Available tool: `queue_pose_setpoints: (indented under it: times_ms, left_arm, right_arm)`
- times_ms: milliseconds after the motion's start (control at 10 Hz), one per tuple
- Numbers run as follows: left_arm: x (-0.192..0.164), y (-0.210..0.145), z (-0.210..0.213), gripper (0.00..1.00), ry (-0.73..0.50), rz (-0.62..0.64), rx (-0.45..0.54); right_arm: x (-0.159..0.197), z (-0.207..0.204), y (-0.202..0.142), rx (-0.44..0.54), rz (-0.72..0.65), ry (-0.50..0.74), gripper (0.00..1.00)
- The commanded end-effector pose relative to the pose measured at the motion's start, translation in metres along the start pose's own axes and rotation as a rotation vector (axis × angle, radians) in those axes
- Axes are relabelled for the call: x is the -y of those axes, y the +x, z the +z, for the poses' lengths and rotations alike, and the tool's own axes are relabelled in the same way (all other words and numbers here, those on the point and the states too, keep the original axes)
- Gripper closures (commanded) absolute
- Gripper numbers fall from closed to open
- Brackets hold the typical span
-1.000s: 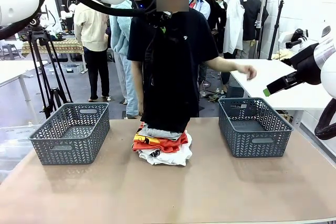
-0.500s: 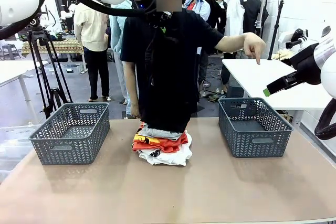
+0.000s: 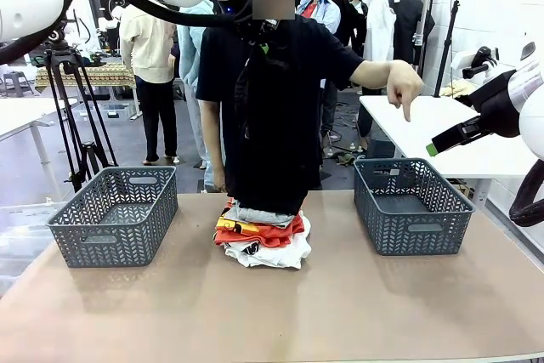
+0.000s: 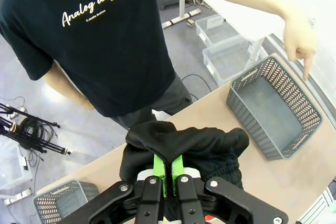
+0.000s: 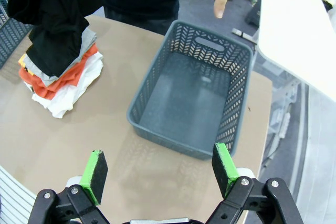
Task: Sort the tops and bottoms.
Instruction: Sort the clothes according to human instructions.
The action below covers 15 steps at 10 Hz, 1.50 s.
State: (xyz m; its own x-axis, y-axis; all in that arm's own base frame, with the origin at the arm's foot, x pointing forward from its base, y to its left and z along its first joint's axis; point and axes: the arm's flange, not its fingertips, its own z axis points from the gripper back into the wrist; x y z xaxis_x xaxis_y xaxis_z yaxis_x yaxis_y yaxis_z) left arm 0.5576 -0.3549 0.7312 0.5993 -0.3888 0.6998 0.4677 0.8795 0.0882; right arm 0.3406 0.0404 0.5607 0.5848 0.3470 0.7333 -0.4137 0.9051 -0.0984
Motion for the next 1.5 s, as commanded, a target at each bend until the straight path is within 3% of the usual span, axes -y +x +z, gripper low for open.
queue_pose_setpoints:
  times_ms: [0,800,1200,1400]
  left_arm:
    - [-0.001,0.001,0.006,1.0,0.002,0.008,0.017]
    - [0.0,0.0,0.0,1.0,0.0,0.0,0.0]
    - [0.052,0.082,0.037,1.0,-0.321,0.029,0.321]
    - [0.071,0.093,0.046,1.0,-0.412,0.051,0.362]
  right_arm:
    - [0.001,-0.001,-0.001,0.002,-0.005,0.014,0.0]
    - [0.001,-0.001,-0.001,0.002,-0.005,0.014,0.0]
    - [0.001,-0.001,-0.001,0.002,-0.005,0.014,0.0]
    - [0.001,-0.001,-0.001,0.002,-0.005,0.014,0.0]
